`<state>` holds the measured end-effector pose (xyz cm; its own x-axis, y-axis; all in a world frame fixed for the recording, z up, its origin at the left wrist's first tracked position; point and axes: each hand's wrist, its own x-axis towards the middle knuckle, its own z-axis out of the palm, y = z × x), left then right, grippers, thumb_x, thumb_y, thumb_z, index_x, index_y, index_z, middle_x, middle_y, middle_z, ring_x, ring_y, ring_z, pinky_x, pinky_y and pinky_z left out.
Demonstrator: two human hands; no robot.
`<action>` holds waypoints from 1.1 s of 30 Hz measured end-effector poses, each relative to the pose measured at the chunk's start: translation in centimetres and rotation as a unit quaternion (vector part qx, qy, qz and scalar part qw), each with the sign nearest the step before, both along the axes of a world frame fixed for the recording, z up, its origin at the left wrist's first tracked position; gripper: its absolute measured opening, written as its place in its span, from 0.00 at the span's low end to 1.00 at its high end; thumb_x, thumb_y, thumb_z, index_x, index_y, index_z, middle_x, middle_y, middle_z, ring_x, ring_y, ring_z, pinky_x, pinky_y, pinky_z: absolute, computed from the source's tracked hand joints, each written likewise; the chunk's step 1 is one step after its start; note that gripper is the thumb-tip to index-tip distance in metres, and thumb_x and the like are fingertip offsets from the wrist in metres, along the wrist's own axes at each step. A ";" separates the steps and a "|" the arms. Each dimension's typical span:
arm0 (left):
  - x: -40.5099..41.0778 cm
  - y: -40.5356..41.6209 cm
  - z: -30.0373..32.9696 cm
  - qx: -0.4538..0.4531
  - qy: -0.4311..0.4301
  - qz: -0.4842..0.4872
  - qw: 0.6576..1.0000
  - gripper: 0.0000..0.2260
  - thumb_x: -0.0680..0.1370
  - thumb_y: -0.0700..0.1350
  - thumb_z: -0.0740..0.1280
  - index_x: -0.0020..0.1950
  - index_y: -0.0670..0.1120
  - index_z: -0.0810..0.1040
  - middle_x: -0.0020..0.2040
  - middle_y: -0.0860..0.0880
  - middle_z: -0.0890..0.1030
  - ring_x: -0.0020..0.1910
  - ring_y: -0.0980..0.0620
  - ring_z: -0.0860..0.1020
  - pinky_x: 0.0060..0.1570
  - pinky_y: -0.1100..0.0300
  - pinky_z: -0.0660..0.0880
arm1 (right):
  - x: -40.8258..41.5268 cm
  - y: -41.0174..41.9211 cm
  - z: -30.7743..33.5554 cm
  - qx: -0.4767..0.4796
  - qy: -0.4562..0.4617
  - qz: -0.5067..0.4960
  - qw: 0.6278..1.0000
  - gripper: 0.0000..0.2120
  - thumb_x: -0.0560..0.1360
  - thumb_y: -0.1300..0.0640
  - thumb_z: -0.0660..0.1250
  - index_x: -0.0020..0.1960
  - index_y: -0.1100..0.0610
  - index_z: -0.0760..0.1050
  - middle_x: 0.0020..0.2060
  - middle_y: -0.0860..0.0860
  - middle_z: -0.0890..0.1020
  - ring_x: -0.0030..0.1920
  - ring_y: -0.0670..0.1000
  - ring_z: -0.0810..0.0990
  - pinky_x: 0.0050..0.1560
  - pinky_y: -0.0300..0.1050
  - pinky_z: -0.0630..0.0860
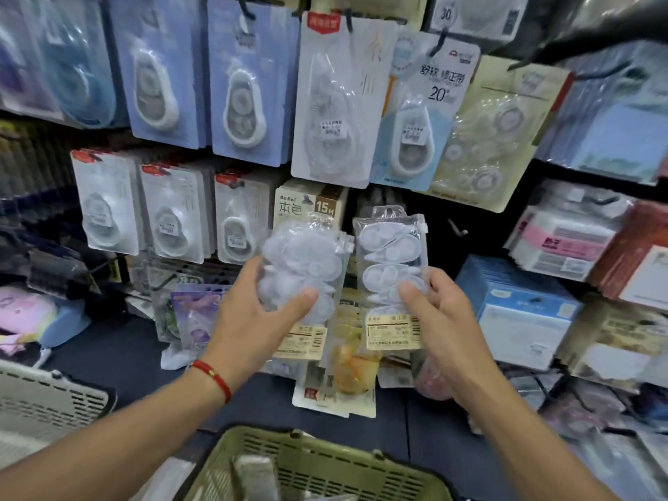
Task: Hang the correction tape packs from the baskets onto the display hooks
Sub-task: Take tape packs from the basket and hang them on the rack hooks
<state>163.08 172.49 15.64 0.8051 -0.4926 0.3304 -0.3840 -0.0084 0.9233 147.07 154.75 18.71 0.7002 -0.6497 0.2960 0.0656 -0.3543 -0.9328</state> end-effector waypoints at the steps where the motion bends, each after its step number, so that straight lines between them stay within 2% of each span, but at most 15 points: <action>1: 0.1 -0.1 -0.2 -0.011 0.009 0.006 1.000 0.36 0.66 0.66 0.77 0.72 0.56 0.74 0.63 0.56 0.82 0.60 0.56 0.82 0.63 0.49 0.81 | 0.3 0.0 0.1 -0.009 0.000 -0.007 1.000 0.15 0.73 0.37 0.65 0.51 0.46 0.78 0.50 0.63 0.85 0.52 0.69 0.83 0.55 0.73 0.80; 4: 0.6 -0.2 -0.4 -0.026 0.023 0.026 0.999 0.28 0.71 0.59 0.80 0.68 0.56 0.76 0.59 0.58 0.84 0.54 0.64 0.83 0.59 0.56 0.81 | 1.1 0.0 0.0 0.010 -0.004 -0.033 0.999 0.15 0.72 0.37 0.66 0.51 0.47 0.79 0.49 0.61 0.86 0.51 0.68 0.84 0.55 0.73 0.80; 8: 1.2 0.5 0.0 -0.057 0.029 0.033 0.997 0.25 0.71 0.58 0.79 0.66 0.56 0.78 0.57 0.58 0.85 0.55 0.61 0.84 0.57 0.58 0.81 | 1.4 0.2 -0.8 0.063 -0.022 -0.047 0.997 0.14 0.72 0.40 0.67 0.50 0.49 0.81 0.47 0.60 0.86 0.50 0.68 0.85 0.50 0.75 0.81; 10: 1.5 1.0 0.2 -0.063 0.023 0.037 0.997 0.24 0.70 0.59 0.78 0.63 0.57 0.79 0.55 0.61 0.85 0.54 0.62 0.84 0.53 0.62 0.81 | 1.4 0.5 -1.0 0.049 -0.030 -0.058 0.997 0.15 0.73 0.39 0.67 0.50 0.48 0.81 0.46 0.59 0.86 0.48 0.66 0.85 0.47 0.70 0.82; 12: 1.7 1.3 0.1 -0.061 0.030 0.033 0.997 0.23 0.70 0.60 0.80 0.62 0.57 0.79 0.54 0.60 0.86 0.53 0.60 0.85 0.54 0.59 0.81 | 1.4 0.5 -1.3 0.020 -0.026 -0.067 0.997 0.14 0.75 0.37 0.67 0.52 0.44 0.82 0.45 0.54 0.87 0.46 0.60 0.86 0.45 0.62 0.82; 15: 1.8 1.4 0.0 -0.062 0.040 0.026 0.997 0.23 0.70 0.61 0.81 0.62 0.58 0.80 0.55 0.59 0.86 0.53 0.58 0.85 0.55 0.55 0.81 | 1.8 -0.3 -2.0 0.022 0.019 -0.062 0.998 0.15 0.81 0.38 0.66 0.63 0.42 0.79 0.52 0.47 0.87 0.53 0.51 0.86 0.55 0.57 0.83; 17: 1.6 1.3 0.0 -0.070 0.051 0.013 0.996 0.25 0.69 0.61 0.81 0.63 0.59 0.79 0.56 0.59 0.86 0.55 0.58 0.85 0.57 0.53 0.81 | 1.9 -1.0 -2.4 -0.012 0.088 -0.095 0.992 0.23 0.83 0.41 0.64 0.75 0.48 0.71 0.62 0.46 0.82 0.61 0.48 0.81 0.58 0.47 0.76; 18: 1.5 1.2 0.0 -0.074 0.060 0.005 0.995 0.26 0.68 0.62 0.81 0.64 0.59 0.79 0.57 0.59 0.86 0.56 0.57 0.85 0.58 0.51 0.81 | 1.8 -1.2 -2.6 -0.041 0.117 -0.119 0.985 0.25 0.84 0.44 0.64 0.78 0.51 0.68 0.65 0.47 0.79 0.63 0.48 0.78 0.59 0.44 0.72; 20: 1.4 1.0 -0.3 -0.081 0.085 -0.008 0.993 0.28 0.66 0.63 0.79 0.63 0.58 0.80 0.57 0.56 0.87 0.56 0.54 0.86 0.59 0.48 0.81 | 1.5 -0.8 -2.7 -0.081 0.125 -0.130 0.980 0.21 0.84 0.48 0.66 0.74 0.50 0.70 0.64 0.46 0.78 0.62 0.45 0.78 0.59 0.43 0.72; 23: 1.0 0.4 -0.8 -0.086 0.111 -0.026 0.990 0.28 0.64 0.62 0.80 0.61 0.55 0.81 0.55 0.54 0.88 0.55 0.52 0.87 0.58 0.48 0.82 | 1.4 0.8 -2.8 -0.089 0.121 -0.037 0.988 0.09 0.82 0.46 0.68 0.61 0.42 0.78 0.54 0.37 0.83 0.56 0.37 0.80 0.56 0.40 0.77; 24: 0.8 0.2 -0.9 -0.084 0.114 -0.034 0.989 0.29 0.63 0.62 0.80 0.61 0.55 0.81 0.55 0.54 0.88 0.54 0.52 0.87 0.57 0.49 0.83 | 1.5 1.6 -2.8 -0.086 0.121 0.003 0.989 0.08 0.81 0.43 0.69 0.59 0.41 0.79 0.53 0.36 0.84 0.55 0.37 0.81 0.55 0.39 0.78; 26: 0.4 0.0 -1.2 -0.078 0.118 -0.047 0.989 0.31 0.62 0.61 0.81 0.61 0.53 0.80 0.55 0.53 0.88 0.53 0.52 0.87 0.53 0.53 0.84 | 1.9 3.2 -2.9 -0.078 0.110 0.056 0.989 0.14 0.75 0.34 0.70 0.56 0.39 0.80 0.52 0.36 0.84 0.51 0.40 0.82 0.50 0.37 0.79; 28: 0.1 -0.2 -1.4 -0.076 0.123 -0.052 0.988 0.32 0.61 0.61 0.81 0.62 0.52 0.79 0.55 0.53 0.88 0.53 0.53 0.87 0.51 0.57 0.85 | 2.3 4.3 -3.3 -0.065 0.091 0.069 0.991 0.17 0.71 0.32 0.72 0.54 0.39 0.80 0.49 0.38 0.84 0.45 0.42 0.81 0.46 0.39 0.80; 31: -0.2 -0.2 -1.5 -0.070 0.143 -0.060 0.985 0.32 0.63 0.60 0.83 0.62 0.51 0.79 0.55 0.51 0.88 0.53 0.51 0.87 0.51 0.54 0.84 | 2.6 4.9 -3.7 -0.024 0.063 0.057 0.996 0.09 0.76 0.45 0.76 0.54 0.43 0.80 0.46 0.43 0.86 0.45 0.51 0.84 0.49 0.50 0.84; 33: -0.1 -0.2 -1.5 -0.076 0.160 -0.069 0.982 0.30 0.66 0.58 0.85 0.63 0.50 0.78 0.55 0.50 0.88 0.53 0.49 0.88 0.50 0.53 0.84 | 2.5 4.7 -3.7 -0.002 0.052 0.065 0.997 0.06 0.79 0.50 0.75 0.55 0.47 0.81 0.48 0.46 0.88 0.47 0.51 0.87 0.51 0.54 0.85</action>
<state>163.01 172.28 14.16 0.8087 -0.5689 0.1493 -0.0620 0.1700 0.9835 149.58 159.49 15.03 0.8050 -0.5510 0.2200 0.0140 -0.3532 -0.9355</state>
